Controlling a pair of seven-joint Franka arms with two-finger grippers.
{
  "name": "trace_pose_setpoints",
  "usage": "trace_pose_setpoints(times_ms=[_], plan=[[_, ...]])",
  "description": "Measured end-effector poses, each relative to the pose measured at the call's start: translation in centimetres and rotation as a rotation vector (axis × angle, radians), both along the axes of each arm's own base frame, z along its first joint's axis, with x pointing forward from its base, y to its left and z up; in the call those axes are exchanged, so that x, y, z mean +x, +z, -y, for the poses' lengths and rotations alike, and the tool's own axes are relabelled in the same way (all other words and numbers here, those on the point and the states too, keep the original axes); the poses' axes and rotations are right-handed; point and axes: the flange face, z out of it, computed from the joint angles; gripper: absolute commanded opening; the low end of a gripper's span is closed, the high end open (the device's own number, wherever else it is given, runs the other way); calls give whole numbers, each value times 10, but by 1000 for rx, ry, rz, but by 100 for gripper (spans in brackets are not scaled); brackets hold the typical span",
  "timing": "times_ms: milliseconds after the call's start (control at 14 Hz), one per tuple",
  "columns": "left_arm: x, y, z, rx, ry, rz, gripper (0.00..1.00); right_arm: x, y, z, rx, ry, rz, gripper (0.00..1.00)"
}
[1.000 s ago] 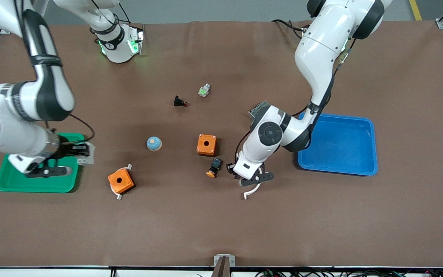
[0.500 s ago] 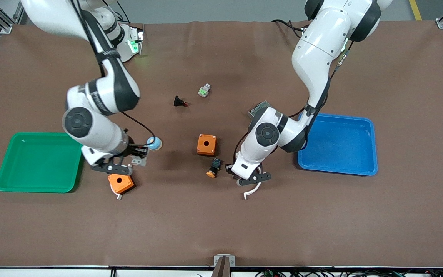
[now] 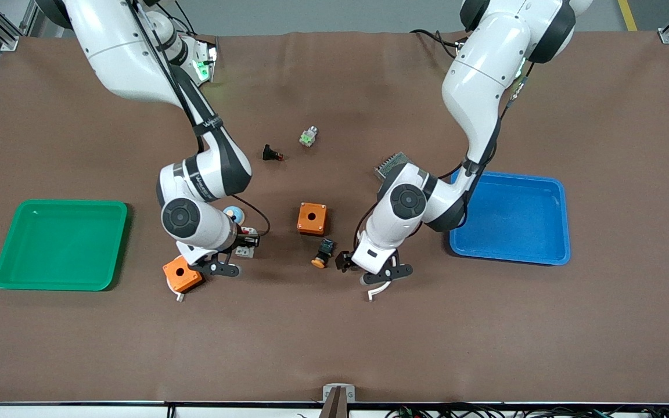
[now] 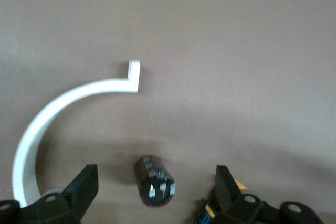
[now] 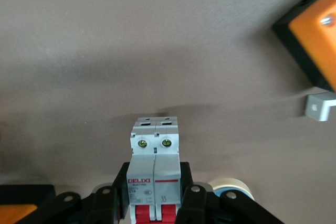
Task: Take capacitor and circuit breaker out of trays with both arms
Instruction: 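Lower and release the capacitor while the right gripper releases the breaker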
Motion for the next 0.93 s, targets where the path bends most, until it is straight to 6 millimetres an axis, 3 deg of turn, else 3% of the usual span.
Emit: trace_pose_setpoints(times_ms=[71,143,214,286,429,643,786,929], plan=[[6,12,-5,0,7,16,100,-2,-5,-5,-2,7,-5,14],[10,25,-10,12,4,19,100,-4,-9,-8,-4,13,-10,33],[13,40,-18,44,-6,13,100,-5,-12,-10,-6,16,-14,72],[16,56,-27,84,-18,6,100,-6,-13,-10,-7,16,-16,100],[18,91,-44,141,-27,-9,100,-4,-13,-9,-8,14,-13,100],[20,140,-76,180,-9,-17,100,8,5,-7,-1,7,17,100],[23,169,-111,214,-23,-20,100,16,33,5,-4,10,18,100],[24,199,-152,235,-64,-13,100,23,78,35,-4,29,15,100]])
